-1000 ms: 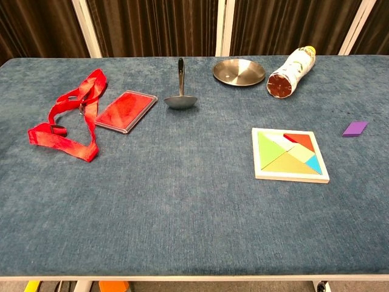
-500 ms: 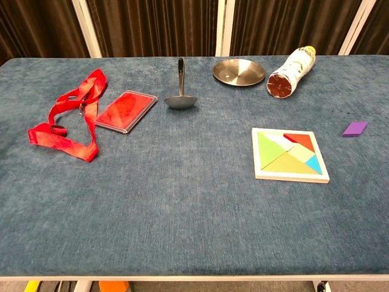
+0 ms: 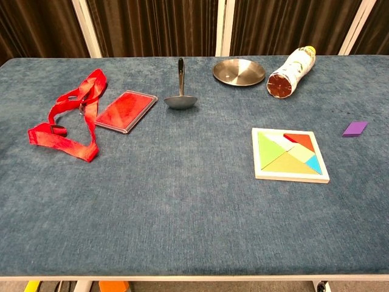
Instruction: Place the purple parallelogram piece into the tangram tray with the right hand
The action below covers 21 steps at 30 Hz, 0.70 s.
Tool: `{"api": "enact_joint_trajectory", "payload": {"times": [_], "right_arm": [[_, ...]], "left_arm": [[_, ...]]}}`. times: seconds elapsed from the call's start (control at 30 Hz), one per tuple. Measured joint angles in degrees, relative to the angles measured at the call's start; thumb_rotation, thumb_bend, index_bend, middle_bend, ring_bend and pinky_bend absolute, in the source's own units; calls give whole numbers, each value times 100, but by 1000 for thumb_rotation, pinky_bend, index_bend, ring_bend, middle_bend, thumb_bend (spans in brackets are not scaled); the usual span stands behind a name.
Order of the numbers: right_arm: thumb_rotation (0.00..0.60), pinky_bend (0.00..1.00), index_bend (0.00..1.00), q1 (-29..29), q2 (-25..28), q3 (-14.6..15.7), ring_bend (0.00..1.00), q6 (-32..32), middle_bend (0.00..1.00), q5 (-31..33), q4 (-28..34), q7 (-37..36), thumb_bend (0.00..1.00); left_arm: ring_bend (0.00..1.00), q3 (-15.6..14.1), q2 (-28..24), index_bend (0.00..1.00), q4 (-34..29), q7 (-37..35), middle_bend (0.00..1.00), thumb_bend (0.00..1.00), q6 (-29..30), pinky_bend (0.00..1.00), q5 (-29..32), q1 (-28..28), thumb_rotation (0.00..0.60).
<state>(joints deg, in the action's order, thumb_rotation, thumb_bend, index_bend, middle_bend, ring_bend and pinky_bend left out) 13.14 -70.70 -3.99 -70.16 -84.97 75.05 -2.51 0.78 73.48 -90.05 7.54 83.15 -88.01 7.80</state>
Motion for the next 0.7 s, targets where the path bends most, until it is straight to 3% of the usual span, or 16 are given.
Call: {"api": "enact_joint_trajectory", "payload": {"times": [0.37, 0.7], "right_arm": [[600, 0, 0, 936, 134, 51, 0, 904, 0, -464, -360, 218, 267], [600, 0, 0, 1750, -67, 567, 0, 1207, 0, -1582, -1606, -106, 268]], "left_arm": [[0, 4, 24, 115, -49, 150, 44, 61, -68, 146, 21, 41, 600], [0, 17, 62, 115, -91, 268, 44, 61, -218, 147, 132, 99, 600]]}}
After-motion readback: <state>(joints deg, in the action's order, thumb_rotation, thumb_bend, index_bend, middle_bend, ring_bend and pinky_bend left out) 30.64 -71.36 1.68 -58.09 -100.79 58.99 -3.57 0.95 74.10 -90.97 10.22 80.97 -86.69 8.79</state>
